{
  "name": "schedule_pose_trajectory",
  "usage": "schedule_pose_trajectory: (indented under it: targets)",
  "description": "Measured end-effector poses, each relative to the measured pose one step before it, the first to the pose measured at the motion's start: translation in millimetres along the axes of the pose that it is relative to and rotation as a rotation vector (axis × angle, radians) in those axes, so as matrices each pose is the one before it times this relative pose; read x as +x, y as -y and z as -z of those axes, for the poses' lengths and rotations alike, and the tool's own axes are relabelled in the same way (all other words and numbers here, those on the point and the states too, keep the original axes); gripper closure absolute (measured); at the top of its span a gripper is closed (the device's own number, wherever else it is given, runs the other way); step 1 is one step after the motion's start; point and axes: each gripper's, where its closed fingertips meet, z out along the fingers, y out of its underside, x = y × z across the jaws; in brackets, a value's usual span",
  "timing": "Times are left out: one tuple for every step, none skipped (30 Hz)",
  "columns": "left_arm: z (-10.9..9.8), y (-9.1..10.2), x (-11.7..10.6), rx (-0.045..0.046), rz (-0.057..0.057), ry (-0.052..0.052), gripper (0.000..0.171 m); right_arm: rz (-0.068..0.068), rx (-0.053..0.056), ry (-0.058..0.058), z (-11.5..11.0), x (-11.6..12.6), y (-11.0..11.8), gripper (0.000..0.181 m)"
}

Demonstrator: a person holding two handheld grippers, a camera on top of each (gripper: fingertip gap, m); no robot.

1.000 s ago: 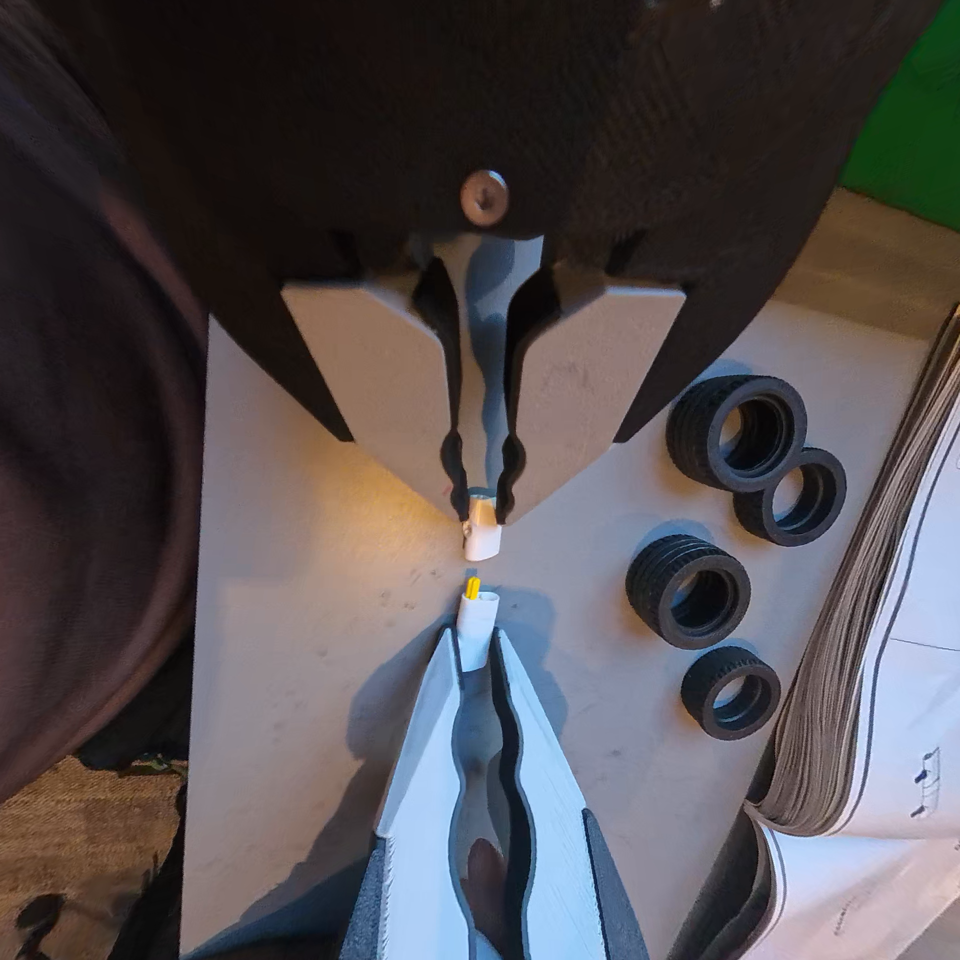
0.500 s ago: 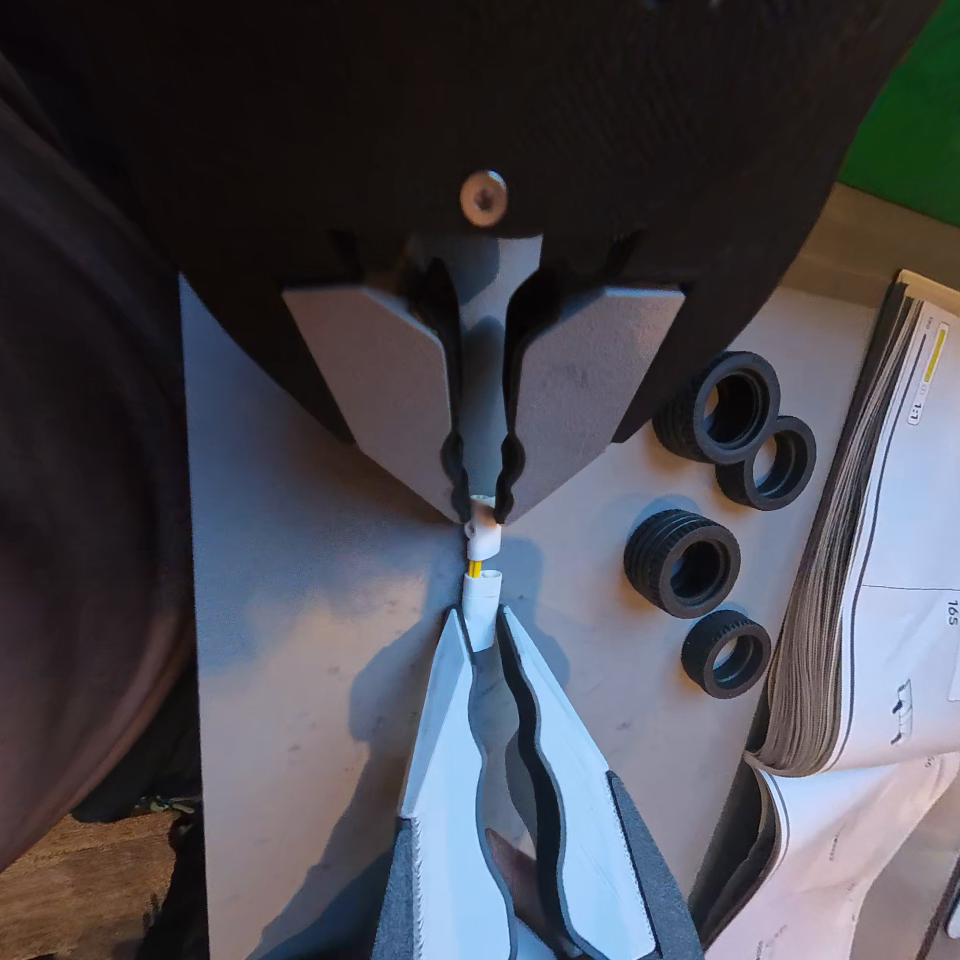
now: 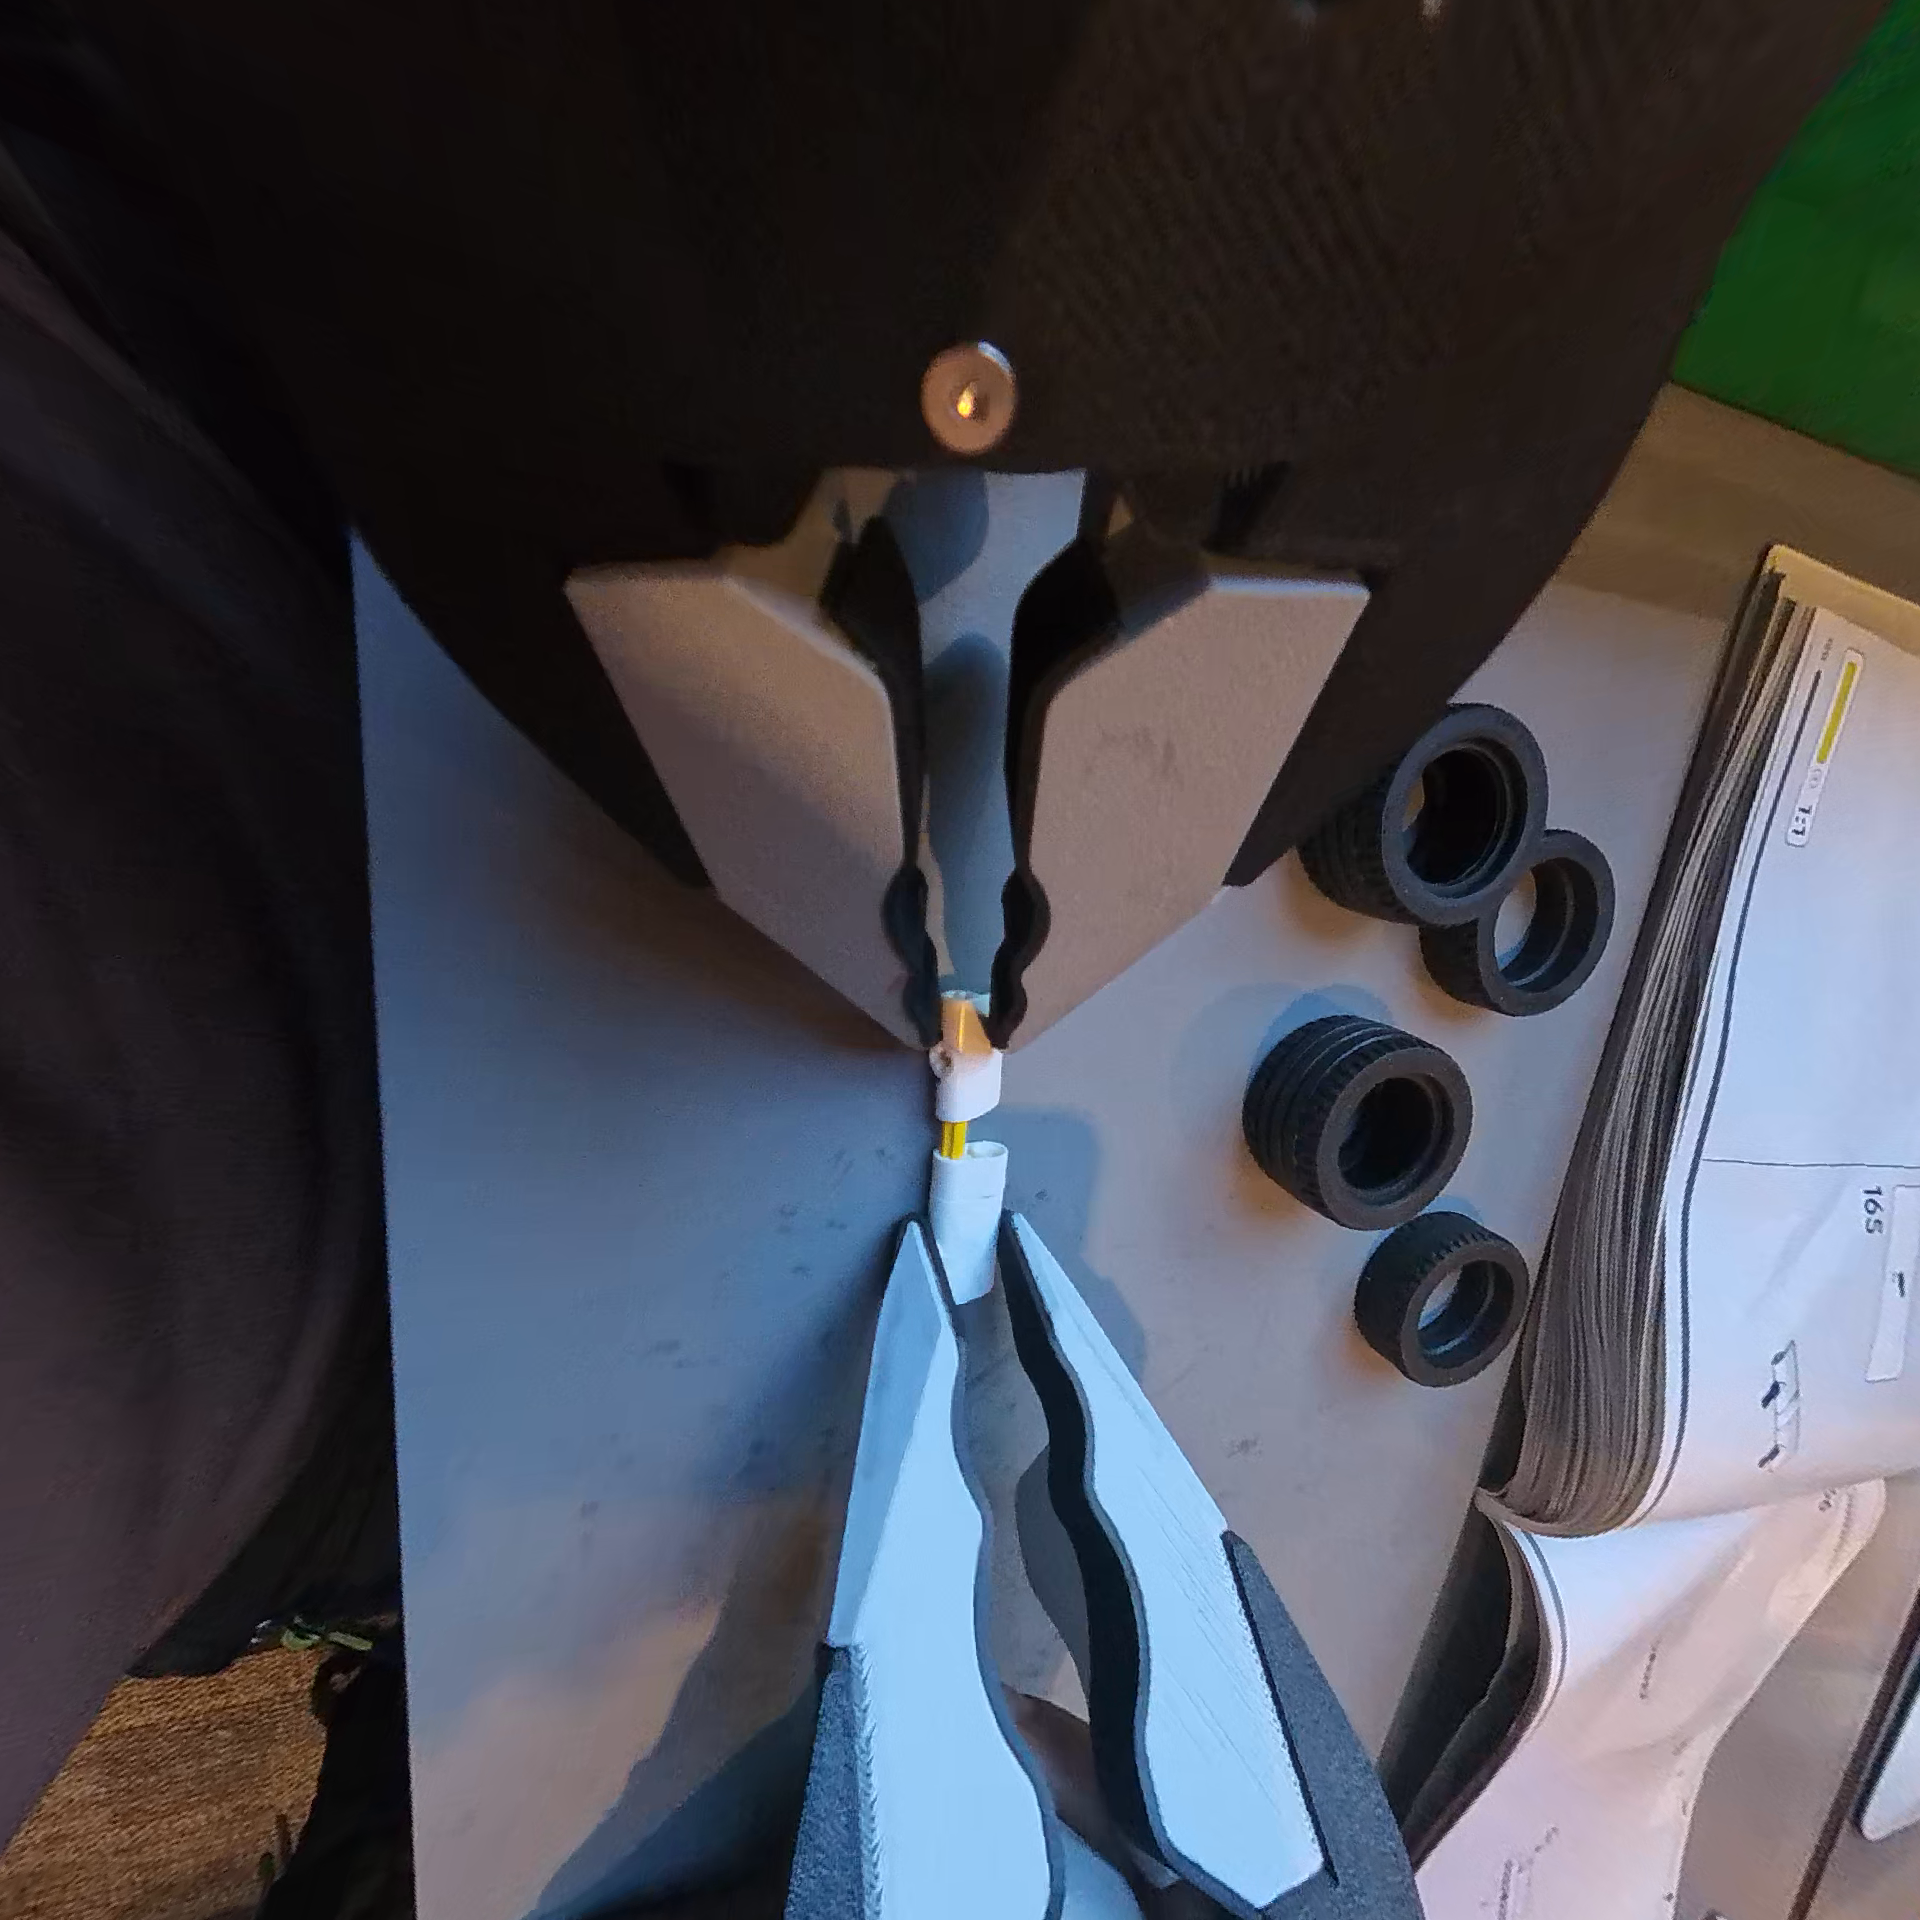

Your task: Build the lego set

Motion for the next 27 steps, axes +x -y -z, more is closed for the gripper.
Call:
schedule_pose_trajectory:
  targets:
    - [-0.15,0.00,-0.07,-0.00316,0.0021,0.0005,0.163,0.0007,-0.0018,0.0026,-0.20,-0.10,0.23,0.166]
    - [0.01,-0.02,0.01,-0.00635,-0.0041,0.0026,0.164,0.0001,-0.0026,0.0029,-0.08,0.11,0.08,0.166]
    - [-0.06,-0.05,0.05,-0.01150,-0.0147,0.0072,0.164,-0.0005,-0.0031,0.0031,-0.05,0.05,0.01,0.166]
    - [-0.03,0.02,-0.08,-0.01632,-0.0218,0.0113,0.164,-0.0013,-0.0028,0.0023,0.03,0.18,0.11,0.166]
    - [-0.09,0.18,-0.08,-0.01922,-0.0255,0.0127,0.164,-0.0030,-0.0019,0.0036,0.00,0.05,-0.06,0.166]
    - [-0.17,0.24,-0.12,-0.01974,-0.0246,0.0122,0.164,-0.0021,-0.0004,0.0036,0.01,-0.03,0.02,0.166]
    - [-0.24,0.30,0.23,-0.01894,-0.0223,0.0093,0.165,-0.0020,0.0013,0.0039,0.08,-0.22,0.07,0.166]
    - [-0.10,-0.03,0.04,-0.01946,-0.0228,0.0101,0.165,-0.0032,0.0035,0.0062,0.02,-0.58,0.02,0.166]
    - [-0.04,0.13,0.01,-0.01485,-0.0274,0.0092,0.165,-0.0052,0.0054,0.0059,0.11,-0.34,-0.03,0.166]
    - [-0.02,0.05,-0.01,-0.01266,-0.0259,0.0087,0.165,-0.0090,0.0039,0.0060,0.20,-0.08,0.01,0.166]
    - [-0.17,0.06,-0.24,-0.01146,-0.0185,0.0078,0.165,-0.0092,-0.0001,0.0065,0.29,-0.38,0.04,0.166]
    - [-0.20,-0.07,-0.19,-0.01066,-0.0095,0.0054,0.165,-0.0072,-0.0023,0.0036,0.17,-0.06,-0.02,0.166]
    - [-0.06,-0.14,-0.09,-0.01125,-0.0059,0.0044,0.165,-0.0078,-0.0026,0.0012,-0.01,-0.02,0.09,0.166]
    - [-0.03,-0.10,-0.12,-0.01088,-0.0069,0.0057,0.165,-0.0111,-0.0030,0.0004,0.00,0.08,0.25,0.166]
    - [-0.12,-0.19,-0.46,-0.01016,-0.0075,0.0099,0.165,-0.0132,-0.0024,0.0000,0.04,0.04,0.13,0.166]
    - [-0.35,-0.15,-0.62,-0.00931,-0.0058,0.0121,0.165,-0.0129,0.0000,-0.0006,0.17,0.17,0.19,0.166]
    - [-0.41,-0.12,-0.66,-0.01057,-0.0032,0.0118,0.165,-0.0123,0.0005,-0.0003,0.36,0.21,-0.08,0.166]
    - [-0.37,0.21,-0.43,-0.00984,-0.0079,0.0135,0.165,-0.0086,0.0005,-0.0012,0.29,0.31,-0.22,0.166]
    - [-0.27,0.29,-0.34,-0.00957,-0.0164,0.0143,0.165,-0.0062,-0.0004,-0.0005,0.29,0.09,-0.06,0.166]
    - [-0.44,0.24,-0.45,-0.01045,-0.0174,0.0133,0.165,-0.0011,-0.0021,-0.0021,0.17,0.01,-0.08,0.166]
    - [-0.26,0.05,-0.24,-0.01198,-0.0104,0.0070,0.165,0.0031,-0.0038,-0.0052,-0.07,0.09,0.03,0.167]
    - [-0.31,-0.19,-0.28,-0.01204,-0.0013,0.0017,0.165,0.0090,-0.0059,-0.0098,-0.15,0.07,0.02,0.167]
    - [-0.09,-0.02,0.00,-0.01006,0.0018,-0.0024,0.166,0.0156,-0.0083,-0.0159,-0.29,0.16,-0.05,0.167]
    - [-0.04,-0.07,0.15,-0.00861,-0.0041,-0.0016,0.165,0.0115,-0.0091,-0.0159,-0.19,0.17,-0.19,0.167]
    - [0.00,-0.01,-0.01,-0.01045,-0.0091,0.0010,0.166,0.0017,-0.0069,-0.0113,-0.07,0.11,-0.04,0.167]
    - [-0.06,0.07,0.23,-0.01270,-0.0152,0.0061,0.166,-0.0080,-0.0030,-0.0070,-0.21,0.31,0.17,0.167]
    - [-0.07,0.20,0.00,-0.01052,-0.0150,0.0101,0.166,-0.0133,-0.0006,-0.0081,-0.20,0.77,0.42,0.167]
